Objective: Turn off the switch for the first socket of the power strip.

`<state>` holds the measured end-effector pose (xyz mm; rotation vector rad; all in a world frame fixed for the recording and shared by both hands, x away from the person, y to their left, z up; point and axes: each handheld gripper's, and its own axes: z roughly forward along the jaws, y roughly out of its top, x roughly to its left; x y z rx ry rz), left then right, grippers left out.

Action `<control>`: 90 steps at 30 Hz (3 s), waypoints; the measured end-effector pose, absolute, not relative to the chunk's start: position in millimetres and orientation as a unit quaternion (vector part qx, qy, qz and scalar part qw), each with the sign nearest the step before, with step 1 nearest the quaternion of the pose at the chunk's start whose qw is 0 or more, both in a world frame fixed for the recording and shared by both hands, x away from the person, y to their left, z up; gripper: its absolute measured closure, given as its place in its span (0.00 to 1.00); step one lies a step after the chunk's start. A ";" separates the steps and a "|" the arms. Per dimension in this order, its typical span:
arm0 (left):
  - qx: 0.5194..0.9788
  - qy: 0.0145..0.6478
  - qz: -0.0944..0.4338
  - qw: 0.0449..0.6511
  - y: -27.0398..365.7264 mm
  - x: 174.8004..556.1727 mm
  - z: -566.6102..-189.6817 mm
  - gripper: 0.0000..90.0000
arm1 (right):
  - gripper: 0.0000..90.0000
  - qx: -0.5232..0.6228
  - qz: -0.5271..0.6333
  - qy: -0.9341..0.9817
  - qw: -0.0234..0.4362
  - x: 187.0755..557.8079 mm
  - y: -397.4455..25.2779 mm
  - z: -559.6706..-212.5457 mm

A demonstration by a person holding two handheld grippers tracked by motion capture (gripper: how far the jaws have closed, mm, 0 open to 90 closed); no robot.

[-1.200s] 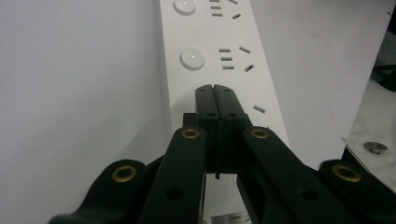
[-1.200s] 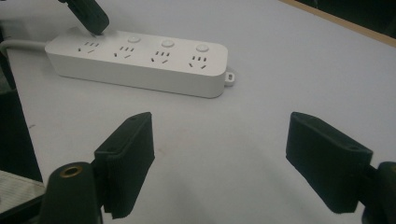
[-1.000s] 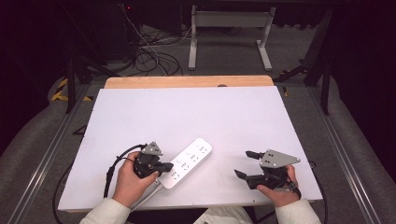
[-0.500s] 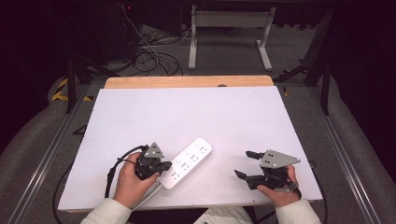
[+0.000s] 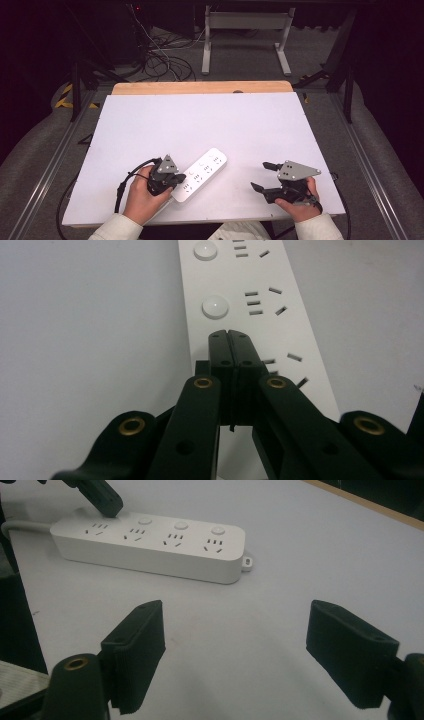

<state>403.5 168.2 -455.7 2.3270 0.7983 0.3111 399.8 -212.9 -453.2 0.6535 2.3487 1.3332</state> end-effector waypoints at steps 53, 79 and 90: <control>0.858 0.284 0.166 0.395 185.4 384.1 -414.6 1.00 | 0.26 0.236 0.467 0.834 0.176 401.9 -212.3 -456.2; 0.839 0.278 0.168 0.436 198.5 382.3 -398.2 0.65 | 0.26 0.232 0.468 0.834 0.178 401.2 -212.8 -456.4; 0.819 0.284 0.181 0.465 216.9 376.1 -389.9 0.38 | 0.26 0.230 0.471 0.832 0.181 400.3 -213.0 -455.9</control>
